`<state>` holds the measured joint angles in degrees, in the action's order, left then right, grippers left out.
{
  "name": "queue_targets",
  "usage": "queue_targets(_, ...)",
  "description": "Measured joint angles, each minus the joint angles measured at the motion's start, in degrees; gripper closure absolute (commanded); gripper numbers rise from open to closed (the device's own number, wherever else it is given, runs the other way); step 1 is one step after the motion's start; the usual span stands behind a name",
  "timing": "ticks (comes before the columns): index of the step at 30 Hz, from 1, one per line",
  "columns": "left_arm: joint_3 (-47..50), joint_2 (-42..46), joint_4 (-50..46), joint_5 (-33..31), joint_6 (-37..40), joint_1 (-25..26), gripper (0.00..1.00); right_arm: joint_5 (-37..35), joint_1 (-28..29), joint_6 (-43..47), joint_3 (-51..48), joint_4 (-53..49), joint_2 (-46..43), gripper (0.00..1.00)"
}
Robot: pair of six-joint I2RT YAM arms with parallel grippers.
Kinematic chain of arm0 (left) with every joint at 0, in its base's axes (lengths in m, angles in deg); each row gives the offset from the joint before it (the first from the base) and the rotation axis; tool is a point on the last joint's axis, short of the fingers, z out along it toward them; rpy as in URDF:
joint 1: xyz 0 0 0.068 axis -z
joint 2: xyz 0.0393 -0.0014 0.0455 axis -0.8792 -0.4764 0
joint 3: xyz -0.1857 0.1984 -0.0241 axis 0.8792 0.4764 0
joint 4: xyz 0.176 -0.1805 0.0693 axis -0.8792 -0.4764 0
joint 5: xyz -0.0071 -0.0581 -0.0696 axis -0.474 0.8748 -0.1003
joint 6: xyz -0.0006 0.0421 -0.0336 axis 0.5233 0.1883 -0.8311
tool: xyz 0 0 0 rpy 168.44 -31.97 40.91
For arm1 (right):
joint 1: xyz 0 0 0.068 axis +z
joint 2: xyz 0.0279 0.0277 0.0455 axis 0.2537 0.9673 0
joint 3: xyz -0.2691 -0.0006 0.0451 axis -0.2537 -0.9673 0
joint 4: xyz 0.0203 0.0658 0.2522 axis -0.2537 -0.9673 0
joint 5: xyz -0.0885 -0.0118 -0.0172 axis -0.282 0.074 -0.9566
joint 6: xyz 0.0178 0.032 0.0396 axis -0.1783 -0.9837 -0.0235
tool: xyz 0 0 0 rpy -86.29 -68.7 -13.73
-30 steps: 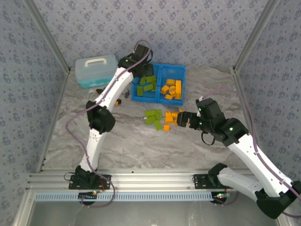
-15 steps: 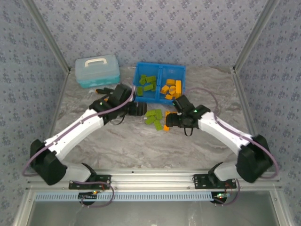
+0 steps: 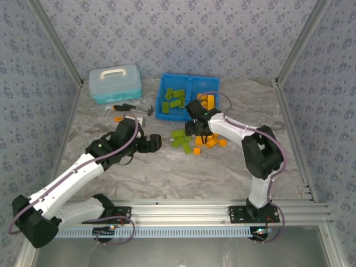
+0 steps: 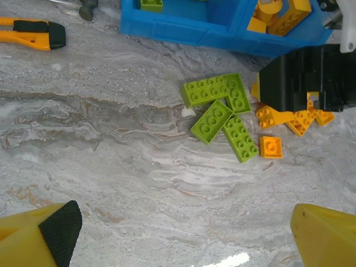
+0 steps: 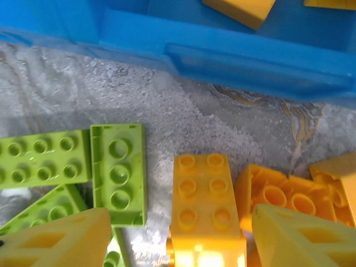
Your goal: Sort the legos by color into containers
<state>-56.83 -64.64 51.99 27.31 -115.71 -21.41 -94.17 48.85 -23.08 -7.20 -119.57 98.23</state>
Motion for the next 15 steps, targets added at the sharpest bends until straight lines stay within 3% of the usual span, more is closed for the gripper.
queue_targets(15, 0.37, -0.83, 0.24, -0.85, -0.74, 0.00, 0.01, 0.24, -0.66, 0.26, 1.38, -0.48, 3.32, 0.54)
